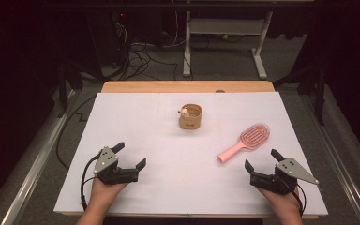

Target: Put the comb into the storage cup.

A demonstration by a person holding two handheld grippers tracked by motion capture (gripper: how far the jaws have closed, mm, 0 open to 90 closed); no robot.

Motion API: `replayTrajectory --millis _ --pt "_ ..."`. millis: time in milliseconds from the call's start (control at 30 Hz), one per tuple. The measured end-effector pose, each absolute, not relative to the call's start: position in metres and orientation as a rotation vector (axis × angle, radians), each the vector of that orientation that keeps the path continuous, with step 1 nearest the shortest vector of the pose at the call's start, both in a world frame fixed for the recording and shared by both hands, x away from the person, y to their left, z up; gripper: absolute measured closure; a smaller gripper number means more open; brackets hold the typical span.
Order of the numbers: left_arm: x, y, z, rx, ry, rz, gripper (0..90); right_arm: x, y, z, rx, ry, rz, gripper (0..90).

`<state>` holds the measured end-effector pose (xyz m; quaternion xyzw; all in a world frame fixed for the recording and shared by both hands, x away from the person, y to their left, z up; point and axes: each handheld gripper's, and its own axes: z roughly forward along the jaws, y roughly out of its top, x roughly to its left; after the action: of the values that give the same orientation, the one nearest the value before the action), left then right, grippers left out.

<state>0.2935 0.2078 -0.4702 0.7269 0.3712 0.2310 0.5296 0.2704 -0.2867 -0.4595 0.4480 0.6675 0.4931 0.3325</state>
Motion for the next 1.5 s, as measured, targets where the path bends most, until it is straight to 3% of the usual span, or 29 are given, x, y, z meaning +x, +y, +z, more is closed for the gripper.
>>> replayTrajectory --millis 633,967,1300,1333,1367,1500 --pt "0.2941 0.2082 -0.4704 1.732 0.867 0.548 0.0 0.2723 -0.287 -0.4591 1.195 1.746 1.286 0.5" --pt "0.293 0.2096 -0.4713 1.732 0.88 0.56 0.0 0.2723 -0.286 -0.4563 1.214 1.771 1.289 9.1" --pt "0.2932 0.2086 -0.4722 1.729 0.877 0.558 0.0 0.2718 -0.2839 -0.4561 1.191 1.798 1.302 26.9" --pt "0.2927 0.2088 -0.472 1.73 0.876 0.558 0.0 0.2717 -0.2837 -0.4565 1.188 1.816 1.314 34.2" --pt "0.2927 0.2088 -0.472 1.73 0.876 0.558 0.0 0.2717 -0.2837 -0.4565 1.188 1.816 1.314 34.2" --pt "0.2916 0.2085 -0.4715 1.72 0.875 0.557 0.0 0.2715 -0.2814 -0.4571 1.185 1.862 1.327 54.8"
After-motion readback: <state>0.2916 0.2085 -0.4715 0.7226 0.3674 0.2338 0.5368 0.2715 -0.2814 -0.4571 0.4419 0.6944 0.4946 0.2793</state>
